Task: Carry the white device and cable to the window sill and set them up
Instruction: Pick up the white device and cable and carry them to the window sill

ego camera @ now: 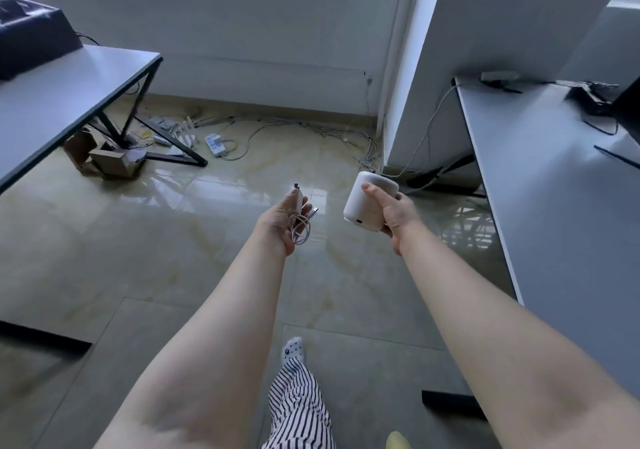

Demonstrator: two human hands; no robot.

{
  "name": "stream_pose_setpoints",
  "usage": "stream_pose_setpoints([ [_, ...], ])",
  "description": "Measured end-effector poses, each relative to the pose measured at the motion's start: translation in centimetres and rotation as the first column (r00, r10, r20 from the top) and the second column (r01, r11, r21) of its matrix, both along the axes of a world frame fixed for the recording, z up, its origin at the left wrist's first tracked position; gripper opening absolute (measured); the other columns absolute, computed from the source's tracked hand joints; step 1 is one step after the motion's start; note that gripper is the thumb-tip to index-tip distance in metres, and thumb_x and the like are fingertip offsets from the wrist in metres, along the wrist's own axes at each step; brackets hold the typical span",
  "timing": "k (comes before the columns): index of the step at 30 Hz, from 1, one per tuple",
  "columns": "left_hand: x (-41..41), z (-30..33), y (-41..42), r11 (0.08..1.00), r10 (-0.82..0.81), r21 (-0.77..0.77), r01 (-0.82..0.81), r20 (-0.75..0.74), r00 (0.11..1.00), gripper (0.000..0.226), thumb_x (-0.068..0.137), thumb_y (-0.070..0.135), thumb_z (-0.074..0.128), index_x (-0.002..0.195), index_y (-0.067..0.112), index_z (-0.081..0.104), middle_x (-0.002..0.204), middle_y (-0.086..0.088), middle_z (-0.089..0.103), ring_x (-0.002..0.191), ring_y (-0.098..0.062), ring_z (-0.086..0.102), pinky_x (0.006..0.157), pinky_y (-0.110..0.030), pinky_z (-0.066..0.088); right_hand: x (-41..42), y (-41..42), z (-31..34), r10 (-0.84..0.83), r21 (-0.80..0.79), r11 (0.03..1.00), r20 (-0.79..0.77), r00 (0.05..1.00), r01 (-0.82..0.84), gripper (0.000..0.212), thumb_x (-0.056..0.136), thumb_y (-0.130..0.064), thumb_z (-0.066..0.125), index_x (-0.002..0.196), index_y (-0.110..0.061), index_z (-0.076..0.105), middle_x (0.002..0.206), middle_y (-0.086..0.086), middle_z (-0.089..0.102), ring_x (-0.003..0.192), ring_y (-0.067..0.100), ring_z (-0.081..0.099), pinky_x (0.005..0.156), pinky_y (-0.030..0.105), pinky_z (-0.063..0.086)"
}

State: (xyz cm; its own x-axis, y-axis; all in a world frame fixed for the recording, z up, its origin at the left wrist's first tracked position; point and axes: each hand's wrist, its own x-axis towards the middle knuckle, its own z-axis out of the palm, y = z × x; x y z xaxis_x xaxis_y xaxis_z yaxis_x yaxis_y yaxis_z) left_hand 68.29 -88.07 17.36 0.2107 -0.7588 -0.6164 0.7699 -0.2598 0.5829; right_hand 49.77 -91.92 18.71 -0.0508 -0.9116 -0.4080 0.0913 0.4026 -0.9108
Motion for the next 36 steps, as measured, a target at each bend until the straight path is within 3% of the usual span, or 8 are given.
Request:
stream_pose_setpoints([
  [4,3.1,-0.9,-6.4,1.0,-0.011,-0.012,0.011,-0.003,1.0,0.021,0.087,0.022,0.066,0.082,0.002,0.06,0.05,-0.004,0.069,0.043,-0.012,0.067,0.044,-0.022,0.055,3.0,-6.3,-0.8,0.005,0.001,1.0,-0.012,1.0,-0.005,0.06,0.068,-0.04,0.08,0.118,-0.016,0.058,0.121,0.01,0.065,0.109,0.03,0.062,0.091,0.043,0.052],
  [12,11.0,-1.8,-21.7,0.994,-0.103,0.022,0.103,0.012,0.995,0.025,0.085,0.028,0.067,0.09,0.004,0.063,0.056,-0.002,0.071,0.046,-0.01,0.068,0.045,-0.019,0.055,10.6,-20.5,-0.7,-0.013,0.022,1.0,-0.03,0.999,0.014,0.046,0.073,-0.038,0.077,0.109,-0.017,0.058,0.111,0.008,0.063,0.099,0.027,0.06,0.083,0.039,0.052],
  [17,15.5,-0.5,-30.4,0.992,-0.126,0.007,0.126,0.056,0.99,0.032,0.084,0.03,0.068,0.103,0.005,0.062,0.086,-0.008,0.066,0.047,-0.011,0.069,0.048,-0.019,0.056,14.5,-28.8,0.6,-0.016,0.011,1.0,-0.025,1.0,0.016,0.061,0.072,-0.04,0.078,0.122,-0.015,0.055,0.118,0.008,0.062,0.107,0.028,0.06,0.095,0.044,0.052],
  [21,18.1,0.1,-36.5,0.992,-0.124,0.003,0.124,0.051,0.991,0.032,0.083,0.03,0.069,0.1,0.004,0.064,0.077,-0.007,0.07,0.048,-0.012,0.069,0.05,-0.02,0.057,17.0,-34.6,1.3,-0.026,0.01,1.0,-0.018,0.999,0.026,0.055,0.074,-0.039,0.076,0.12,-0.016,0.055,0.116,0.007,0.062,0.102,0.026,0.059,0.094,0.044,0.052],
  [23,19.4,0.0,-39.5,0.994,-0.11,0.001,0.11,0.039,0.993,0.03,0.083,0.029,0.07,0.096,0.003,0.065,0.072,-0.007,0.071,0.049,-0.012,0.069,0.051,-0.021,0.058,18.1,-37.7,1.3,-0.023,0.013,1.0,-0.03,0.999,0.023,0.053,0.073,-0.041,0.076,0.116,-0.018,0.055,0.116,0.007,0.062,0.104,0.028,0.059,0.091,0.044,0.053],
  [27,21.7,-0.6,-45.6,0.996,-0.088,0.01,0.088,0.047,0.995,0.037,0.083,0.029,0.07,0.108,0.003,0.062,0.086,-0.009,0.067,0.048,-0.012,0.069,0.052,-0.02,0.058,20.2,-44.1,1.0,0.017,0.011,1.0,-0.048,0.999,-0.016,0.053,0.075,-0.041,0.075,0.117,-0.016,0.053,0.111,0.007,0.06,0.095,0.028,0.058,0.064,0.031,0.046],
  [32,23.9,-1.0,-54.4,0.998,-0.056,0.023,0.054,0.075,0.996,0.035,0.083,0.027,0.07,0.107,0.004,0.062,0.086,-0.008,0.067,0.048,-0.011,0.068,0.05,-0.02,0.057,22.5,-53.6,-0.1,0.028,0.023,0.999,-0.013,1.0,-0.028,0.053,0.077,-0.036,0.075,0.118,-0.013,0.052,0.106,0.006,0.059,0.093,0.024,0.058,0.088,0.041,0.053],
  [36,25.5,-0.3,-62.1,0.998,-0.051,0.044,0.048,0.076,0.996,0.028,0.084,0.028,0.069,0.098,0.004,0.064,0.082,-0.007,0.068,0.047,-0.011,0.068,0.05,-0.02,0.057,24.4,-61.9,-0.1,0.02,0.032,0.999,0.013,1.0,-0.02,0.055,0.075,-0.035,0.076,0.12,-0.012,0.054,0.106,0.006,0.062,0.09,0.024,0.059,0.074,0.035,0.052],
])
